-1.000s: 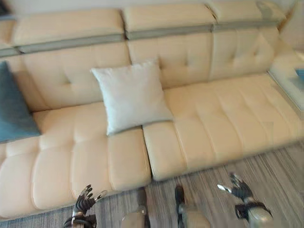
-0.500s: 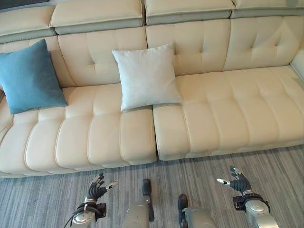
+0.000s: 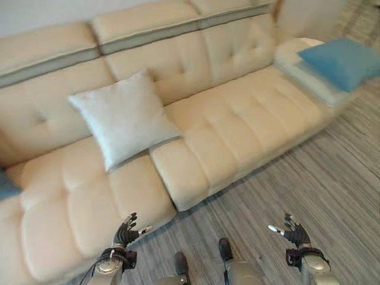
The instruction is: Pick up all the scattered cushions and arrange them neatly on the sofa.
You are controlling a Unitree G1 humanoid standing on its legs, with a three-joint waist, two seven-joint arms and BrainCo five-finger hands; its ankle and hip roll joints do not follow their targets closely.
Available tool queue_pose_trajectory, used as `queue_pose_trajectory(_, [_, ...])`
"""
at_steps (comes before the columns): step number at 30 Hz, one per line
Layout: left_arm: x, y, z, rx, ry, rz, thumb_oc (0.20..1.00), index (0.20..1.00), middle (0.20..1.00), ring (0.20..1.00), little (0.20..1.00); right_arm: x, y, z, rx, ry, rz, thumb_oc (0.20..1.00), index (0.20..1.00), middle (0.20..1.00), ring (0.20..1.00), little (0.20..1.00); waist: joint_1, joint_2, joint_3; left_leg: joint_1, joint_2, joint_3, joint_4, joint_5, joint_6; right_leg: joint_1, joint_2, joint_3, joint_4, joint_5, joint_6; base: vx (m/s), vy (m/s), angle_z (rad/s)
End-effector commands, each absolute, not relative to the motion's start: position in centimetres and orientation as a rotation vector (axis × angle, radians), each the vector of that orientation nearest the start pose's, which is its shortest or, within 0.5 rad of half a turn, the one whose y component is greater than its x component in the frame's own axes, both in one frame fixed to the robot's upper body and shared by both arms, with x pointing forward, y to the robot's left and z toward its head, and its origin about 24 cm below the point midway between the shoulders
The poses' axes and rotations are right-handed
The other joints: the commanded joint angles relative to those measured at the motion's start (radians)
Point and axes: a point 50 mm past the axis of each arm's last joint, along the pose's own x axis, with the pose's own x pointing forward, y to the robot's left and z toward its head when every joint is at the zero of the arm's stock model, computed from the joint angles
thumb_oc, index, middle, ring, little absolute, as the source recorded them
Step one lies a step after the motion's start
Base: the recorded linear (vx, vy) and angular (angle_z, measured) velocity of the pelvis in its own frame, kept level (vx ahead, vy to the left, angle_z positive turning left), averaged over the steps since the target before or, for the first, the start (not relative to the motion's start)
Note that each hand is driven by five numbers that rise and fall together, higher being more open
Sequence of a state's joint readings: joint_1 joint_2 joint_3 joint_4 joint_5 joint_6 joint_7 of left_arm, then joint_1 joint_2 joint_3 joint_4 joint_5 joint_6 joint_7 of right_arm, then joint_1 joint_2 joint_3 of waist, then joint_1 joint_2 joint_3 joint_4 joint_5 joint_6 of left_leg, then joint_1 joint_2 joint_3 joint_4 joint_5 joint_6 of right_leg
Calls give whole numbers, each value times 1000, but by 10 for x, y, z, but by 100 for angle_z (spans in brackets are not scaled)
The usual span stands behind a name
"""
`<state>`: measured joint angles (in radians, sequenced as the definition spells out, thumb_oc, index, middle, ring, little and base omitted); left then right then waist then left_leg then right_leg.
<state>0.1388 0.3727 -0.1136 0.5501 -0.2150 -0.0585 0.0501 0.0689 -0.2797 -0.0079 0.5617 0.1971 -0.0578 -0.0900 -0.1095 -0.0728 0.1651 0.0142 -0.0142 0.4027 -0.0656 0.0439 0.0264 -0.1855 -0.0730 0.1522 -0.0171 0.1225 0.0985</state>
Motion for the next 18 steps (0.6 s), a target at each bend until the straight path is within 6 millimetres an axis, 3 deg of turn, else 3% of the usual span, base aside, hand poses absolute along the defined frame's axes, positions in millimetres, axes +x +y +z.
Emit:
queue_pose_trajectory(1, [182, 251, -65, 217, 522, 124, 1000, 1000, 1000, 1000, 1000, 201, -252, -60, -154, 471, -259, 1000, 1000, 1000, 1000, 1000, 40, 48, -8, -6, 98, -87, 11, -104, -59, 7, -26, -399, 138, -142, 37, -53, -150, -163])
queue_pose_trajectory(2, [182, 251, -65, 217, 521, 124, 1000, 1000, 1000, 1000, 1000, 201, -252, -60, -154, 469, -259, 1000, 1000, 1000, 1000, 1000, 39, 43, -4, -16, 96, -76, 16, -86, -55, 1, -30, -408, 136, -126, 27, 39, -148, -168])
queue_pose_trajectory(4, [178, 251, -67, 211, 533, 127, 1000, 1000, 1000, 1000, 1000, 202, -245, -60, -165, 469, -231, 1000, 1000, 1000, 1000, 1000, 51, 50, -13, 21, 124, -10, 23, -108, -68, 32, -71, -534, 154, -157, 26, 60, -109, -182])
queue_pose_trajectory(7, [170, 248, -75, 197, 571, 130, 1000, 1000, 1000, 1000, 1000, 196, -245, -63, -164, 484, -230, 1000, 1000, 1000, 1000, 1000, 31, 43, -23, 64, 138, 47, 74, -146, -68, 21, -61, -475, 170, -169, 20, 186, -192, -140])
queue_pose_trajectory(9, [173, 244, -75, 183, 567, 119, 1000, 1000, 1000, 1000, 1000, 194, -248, -61, -169, 481, -236, 1000, 1000, 1000, 1000, 1000, 17, 44, -11, 43, 175, 62, 226, -188, -72, 40, -43, -435, 152, -181, 2, 226, -308, -105])
queue_pose_trajectory(10, [175, 240, -74, 175, 559, 109, 1000, 1000, 1000, 1000, 1000, 194, -250, -59, -177, 475, -237, 1000, 1000, 1000, 1000, 1000, 17, 45, 0, 19, 199, 51, 312, -184, -75, 57, -36, -428, 148, -190, -9, 293, -351, -58])
queue_pose_trajectory(11, [179, 233, -74, 155, 544, 104, 1000, 1000, 1000, 1000, 1000, 195, -257, -55, -207, 467, -245, 1000, 1000, 1000, 1000, 1000, 20, 46, 20, -21, 238, 25, 454, -135, -94, 90, -19, -410, 139, -208, -32, 208, -231, -48])
queue_pose_trajectory(12, [179, 233, -74, 155, 544, 104, 1000, 1000, 1000, 1000, 1000, 195, -257, -55, -207, 466, -245, 1000, 1000, 1000, 1000, 1000, 20, 48, 21, -24, 244, 23, 462, -137, -97, 90, -15, -411, 139, -209, -35, 219, -185, -69])
queue_pose_trajectory(13, [181, 232, -71, 149, 528, 108, 1000, 1000, 1000, 1000, 1000, 197, -258, -52, -216, 457, -247, 1000, 1000, 1000, 1000, 1000, 31, 50, 28, -55, 217, -32, 485, -135, -88, 97, -7, -398, 140, -216, -41, 154, -62, -99])
queue_pose_trajectory(15, [182, 228, -71, 144, 520, 98, 1000, 1000, 1000, 1000, 1000, 202, -253, -48, -215, 436, -221, 1000, 1000, 1000, 1000, 1000, 56, 39, 33, -141, 111, -125, 470, -154, -54, 120, -2, -355, 118, -204, -42, 212, -68, -111])
queue_pose_trajectory(18, [179, 227, -72, 145, 527, 94, 1000, 1000, 1000, 1000, 1000, 203, -251, -47, -221, 428, -205, 1000, 1000, 1000, 1000, 1000, 80, 37, 36, -190, 78, -162, 416, -167, -43, 152, 6, -308, 112, -222, -34, 275, -20, -83])
